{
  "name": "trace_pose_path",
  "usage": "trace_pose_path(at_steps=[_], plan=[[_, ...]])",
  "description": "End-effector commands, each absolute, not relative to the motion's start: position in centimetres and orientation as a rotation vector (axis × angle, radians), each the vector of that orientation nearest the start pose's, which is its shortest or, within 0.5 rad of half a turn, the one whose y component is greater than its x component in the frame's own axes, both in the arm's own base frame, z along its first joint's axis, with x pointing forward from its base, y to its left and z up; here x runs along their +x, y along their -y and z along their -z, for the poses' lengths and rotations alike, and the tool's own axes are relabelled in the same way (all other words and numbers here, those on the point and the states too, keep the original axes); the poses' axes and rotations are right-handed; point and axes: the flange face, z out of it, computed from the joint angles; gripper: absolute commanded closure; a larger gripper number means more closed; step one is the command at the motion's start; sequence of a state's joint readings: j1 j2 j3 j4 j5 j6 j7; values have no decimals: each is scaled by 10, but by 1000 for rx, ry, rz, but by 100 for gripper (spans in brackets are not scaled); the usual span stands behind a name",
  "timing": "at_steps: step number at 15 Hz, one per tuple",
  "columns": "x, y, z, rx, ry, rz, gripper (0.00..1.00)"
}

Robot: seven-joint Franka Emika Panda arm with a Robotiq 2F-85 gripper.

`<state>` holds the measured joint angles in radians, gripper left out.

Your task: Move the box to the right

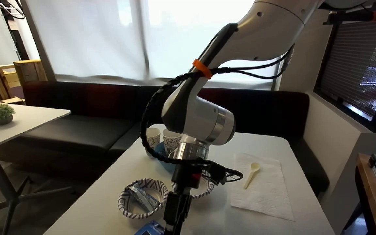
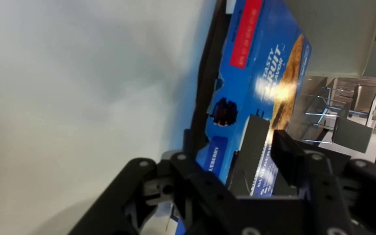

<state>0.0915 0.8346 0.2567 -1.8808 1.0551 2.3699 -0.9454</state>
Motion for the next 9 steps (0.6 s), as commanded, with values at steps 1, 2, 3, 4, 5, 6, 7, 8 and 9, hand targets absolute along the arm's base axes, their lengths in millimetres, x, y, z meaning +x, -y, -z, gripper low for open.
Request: trace_pose_path(at_steps=[1,2,3,4,5,6,7,8,9], plan=[[547,-214,-48,-2207,364,-144,36],[547,-214,-48,-2195,365,-145,36],[547,-213,-48,-2177,366,-147,36],[548,-212,-48,-2161,369,-147,37],[548,-210,-46,-2151,368,-141,37],[547,-208,-45,-2134,367,-134,37],[547,-206,-43,-2109,370,-124,37],[547,-202,-40,-2095,368,-110,37],[547,-199,-37,-2064,369,-104,40]])
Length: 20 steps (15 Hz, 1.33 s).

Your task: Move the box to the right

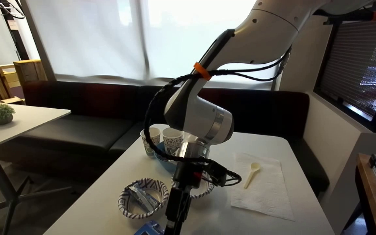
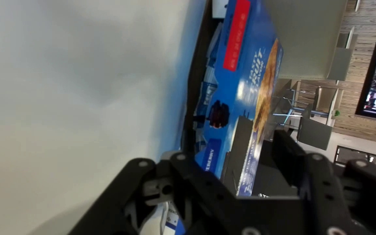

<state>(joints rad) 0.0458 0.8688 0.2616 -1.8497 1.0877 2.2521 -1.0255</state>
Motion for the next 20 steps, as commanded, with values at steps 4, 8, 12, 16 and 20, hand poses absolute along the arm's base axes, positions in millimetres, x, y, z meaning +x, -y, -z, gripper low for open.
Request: trace_pose_path(at_steps=[4,8,12,16,20], plan=[[548,-186,-23,-1968,360,-82,60],[549,-178,-13,-1902,347,-65,92],[550,-176,-16,-1894,327,-56,100],[547,-176,-22,-1917,320,-49,100],[535,-183,-35,-2008,298,-97,100]])
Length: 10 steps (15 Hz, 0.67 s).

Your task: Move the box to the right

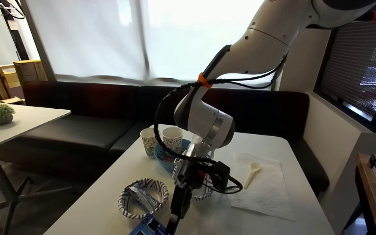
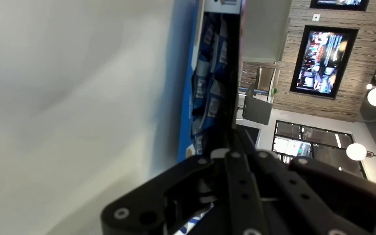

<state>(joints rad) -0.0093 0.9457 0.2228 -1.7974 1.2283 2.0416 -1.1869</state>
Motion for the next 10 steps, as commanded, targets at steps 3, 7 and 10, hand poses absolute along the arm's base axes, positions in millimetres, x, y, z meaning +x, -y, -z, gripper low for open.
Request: trace_pose_path(at_steps=[3,7,10], plan=[[523,-189,-50,-2110,305,-94,100],[506,-195,-81,-2234,307,-48,100],[494,-193,-108,-2318,290,-8,100]])
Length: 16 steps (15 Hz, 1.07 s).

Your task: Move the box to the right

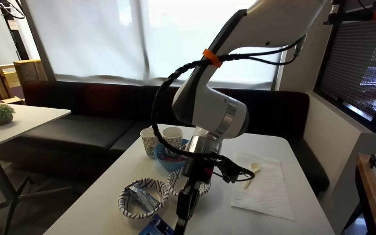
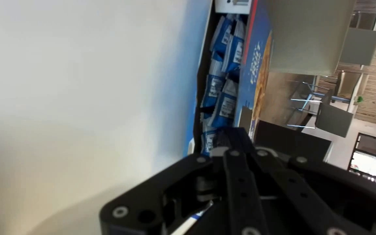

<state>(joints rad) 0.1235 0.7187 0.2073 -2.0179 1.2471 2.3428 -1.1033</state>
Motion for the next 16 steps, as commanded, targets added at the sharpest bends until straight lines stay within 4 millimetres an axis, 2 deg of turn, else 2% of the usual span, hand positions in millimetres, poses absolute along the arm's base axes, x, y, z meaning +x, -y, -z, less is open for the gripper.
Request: trace_pose_path(at_steps=[1,6,9,16], plan=[[490,-191,-118,-2348,280,10,100],[470,-179,-157,-2466,231,24,100],[460,-177,-176,-2580,266,16,100],[445,-184,-206,-2845,415,-190,100]])
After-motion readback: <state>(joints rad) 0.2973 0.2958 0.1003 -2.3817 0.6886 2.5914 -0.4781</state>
